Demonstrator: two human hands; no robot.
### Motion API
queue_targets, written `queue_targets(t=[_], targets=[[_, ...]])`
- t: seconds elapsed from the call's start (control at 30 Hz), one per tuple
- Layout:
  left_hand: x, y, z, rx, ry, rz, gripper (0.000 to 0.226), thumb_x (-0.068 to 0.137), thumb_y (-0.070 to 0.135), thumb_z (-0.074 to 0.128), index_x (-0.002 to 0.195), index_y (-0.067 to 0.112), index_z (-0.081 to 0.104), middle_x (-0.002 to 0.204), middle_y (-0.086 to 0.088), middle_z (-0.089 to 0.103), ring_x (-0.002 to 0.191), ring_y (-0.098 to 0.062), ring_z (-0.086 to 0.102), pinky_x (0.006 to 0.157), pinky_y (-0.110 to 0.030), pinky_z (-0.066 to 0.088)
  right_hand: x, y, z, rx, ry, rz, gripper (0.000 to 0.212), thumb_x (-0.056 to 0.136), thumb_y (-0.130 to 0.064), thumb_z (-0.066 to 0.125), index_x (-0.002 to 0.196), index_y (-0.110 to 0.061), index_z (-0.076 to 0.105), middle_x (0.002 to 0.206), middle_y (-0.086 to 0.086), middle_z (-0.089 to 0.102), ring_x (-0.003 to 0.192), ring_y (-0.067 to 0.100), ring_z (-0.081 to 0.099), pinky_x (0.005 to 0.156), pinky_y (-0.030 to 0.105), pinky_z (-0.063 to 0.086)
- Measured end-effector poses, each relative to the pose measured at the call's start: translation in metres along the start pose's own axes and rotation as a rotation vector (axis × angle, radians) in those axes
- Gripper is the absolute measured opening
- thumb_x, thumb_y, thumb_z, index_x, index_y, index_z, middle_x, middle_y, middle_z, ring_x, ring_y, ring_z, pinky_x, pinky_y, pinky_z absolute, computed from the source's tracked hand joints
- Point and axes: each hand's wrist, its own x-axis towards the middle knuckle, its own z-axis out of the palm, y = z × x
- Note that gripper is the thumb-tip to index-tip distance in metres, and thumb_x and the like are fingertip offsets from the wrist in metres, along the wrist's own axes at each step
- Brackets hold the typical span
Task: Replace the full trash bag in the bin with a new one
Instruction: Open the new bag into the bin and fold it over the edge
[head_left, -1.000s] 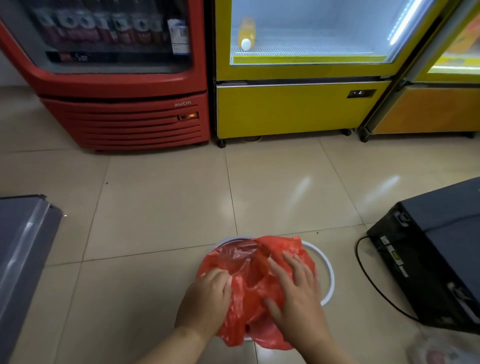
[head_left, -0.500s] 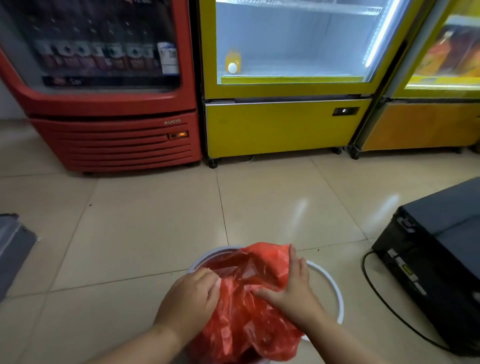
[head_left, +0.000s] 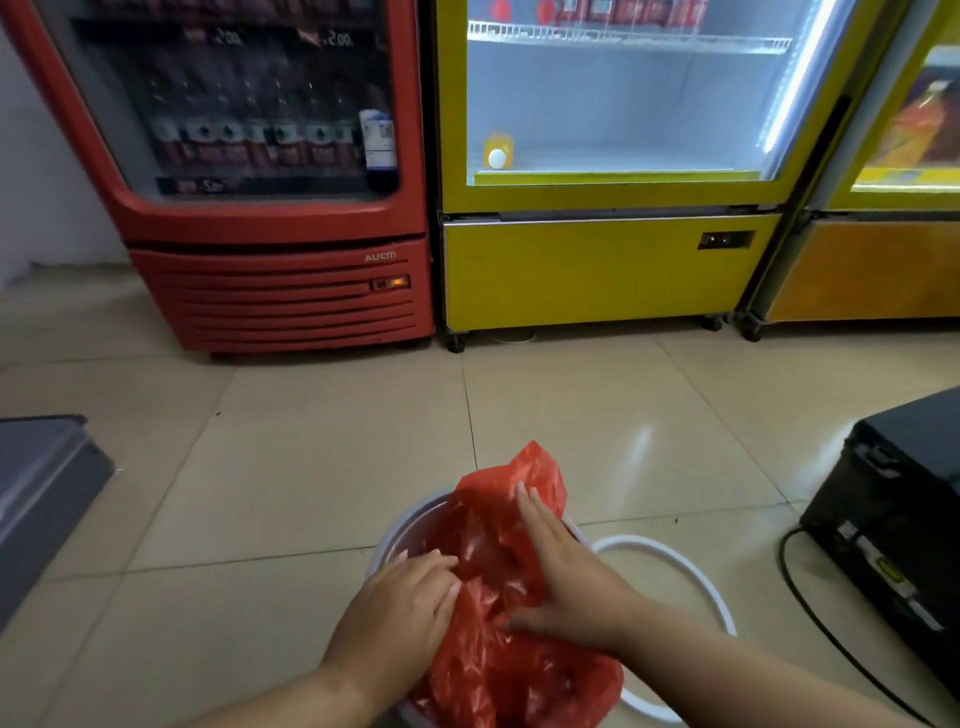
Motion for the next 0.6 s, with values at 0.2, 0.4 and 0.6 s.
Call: queue_targets(t=[0.2, 0.4, 0.6], targets=[[-0.014, -0.007, 0.015, 0.023, -0.095, -0.016, 0.05, 0.093, 0.04, 0.025, 0.075, 0.032, 0.071, 0.086, 0.025, 0.071, 0.083, 0.008, 0.067, 0.073, -0.014, 0.054, 0.001, 0.005, 0.007, -0.041, -0.227, -0.027, 0.118, 0.079, -0.033, 0.072, 0.146, -0.008, -0.023, 0.16, 0.004, 0.006, 0.146, 0.014, 0.014, 0.106, 0.008, 0.011], [-0.008, -0.015, 0.015, 0.099, -0.184, -0.001, 0.035, 0.08, 0.044, 0.036, 0.066, 0.034, 0.067, 0.071, 0.026, 0.067, 0.069, 0.011, 0.064, 0.07, -0.01, 0.051, 0.012, 0.007, 0.012, -0.2, -0.399, 0.03, 0.094, 0.085, -0.045, 0.062, 0.152, -0.015, 0.003, 0.16, 0.008, -0.006, 0.147, 0.023, 0.015, 0.119, 0.029, 0.017], [-0.003, -0.031, 0.007, 0.124, -0.153, -0.029, 0.03, 0.079, 0.043, 0.038, 0.068, 0.032, 0.064, 0.072, 0.022, 0.067, 0.066, 0.004, 0.064, 0.071, -0.015, 0.044, 0.014, 0.007, -0.001, -0.348, -0.126, -0.145, 0.033, 0.08, -0.047, 0.058, 0.11, -0.038, 0.069, 0.153, -0.008, 0.034, 0.137, 0.018, 0.037, 0.111, 0.034, 0.031]])
